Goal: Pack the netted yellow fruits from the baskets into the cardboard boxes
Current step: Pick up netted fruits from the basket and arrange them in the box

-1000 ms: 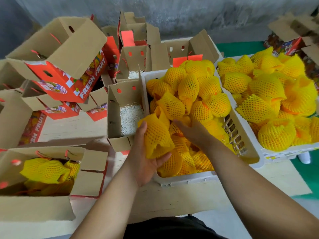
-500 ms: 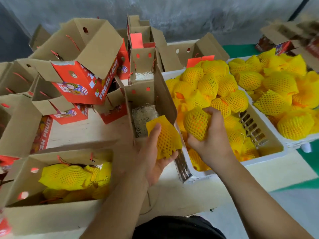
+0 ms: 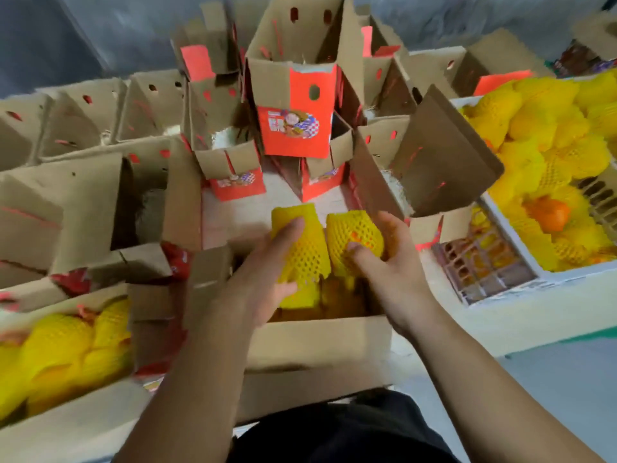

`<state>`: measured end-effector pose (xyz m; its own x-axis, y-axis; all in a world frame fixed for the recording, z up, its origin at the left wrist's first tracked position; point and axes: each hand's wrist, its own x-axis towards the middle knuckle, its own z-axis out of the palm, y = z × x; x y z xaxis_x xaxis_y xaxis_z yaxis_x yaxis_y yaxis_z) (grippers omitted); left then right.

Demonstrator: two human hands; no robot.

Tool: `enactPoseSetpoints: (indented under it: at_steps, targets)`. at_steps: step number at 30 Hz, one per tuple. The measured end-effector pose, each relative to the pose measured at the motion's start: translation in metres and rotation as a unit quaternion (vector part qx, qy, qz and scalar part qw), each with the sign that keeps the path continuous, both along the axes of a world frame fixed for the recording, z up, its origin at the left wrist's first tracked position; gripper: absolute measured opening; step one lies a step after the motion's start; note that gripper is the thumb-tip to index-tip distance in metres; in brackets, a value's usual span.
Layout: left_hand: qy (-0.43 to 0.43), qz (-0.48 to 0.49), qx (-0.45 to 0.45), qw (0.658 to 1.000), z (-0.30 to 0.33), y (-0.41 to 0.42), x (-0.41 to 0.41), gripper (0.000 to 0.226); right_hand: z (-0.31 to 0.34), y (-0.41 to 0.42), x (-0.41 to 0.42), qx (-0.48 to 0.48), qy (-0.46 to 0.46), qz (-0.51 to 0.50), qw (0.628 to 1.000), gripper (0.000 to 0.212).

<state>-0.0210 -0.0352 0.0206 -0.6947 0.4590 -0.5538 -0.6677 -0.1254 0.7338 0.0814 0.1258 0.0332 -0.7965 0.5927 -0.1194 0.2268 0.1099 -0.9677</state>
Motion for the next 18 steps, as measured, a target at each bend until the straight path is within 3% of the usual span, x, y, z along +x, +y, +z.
enactPoseSetpoints:
  at_steps: [3, 5, 7, 10, 15, 16, 18]
  targets:
    - [-0.023, 0.081, -0.008, 0.996, -0.010, -0.041, -0.014, 0.055, -0.015, -0.013, -0.006, 0.129, -0.061, 0.044, 0.989, 0.062]
    - [-0.012, 0.080, -0.038, 0.996, -0.018, -0.061, -0.022, 0.053, -0.028, -0.013, -0.013, 0.234, -0.117, 0.114, 0.958, 0.065]
    - [0.006, 0.052, -0.059, 0.997, -0.025, -0.074, -0.024, 0.055, -0.044, -0.009, -0.024, 0.286, -0.189, 0.216, 0.914, 0.072]
    - [0.048, 0.013, -0.094, 0.994, -0.032, -0.077, -0.022, 0.044, -0.065, -0.005, -0.043, 0.350, -0.320, 0.323, 0.819, 0.065]
    - [0.137, -0.033, -0.179, 0.974, -0.051, -0.066, -0.014, 0.069, -0.091, -0.016, -0.060, 0.489, -0.356, 0.350, 0.715, 0.064]
    - [0.156, -0.038, -0.191, 0.968, -0.053, -0.065, -0.012, 0.070, -0.095, -0.019, -0.062, 0.497, -0.361, 0.343, 0.711, 0.063]
    - [0.182, -0.058, -0.203, 0.960, -0.057, -0.061, -0.010, 0.069, -0.096, -0.021, -0.063, 0.443, -0.376, 0.324, 0.747, 0.068]
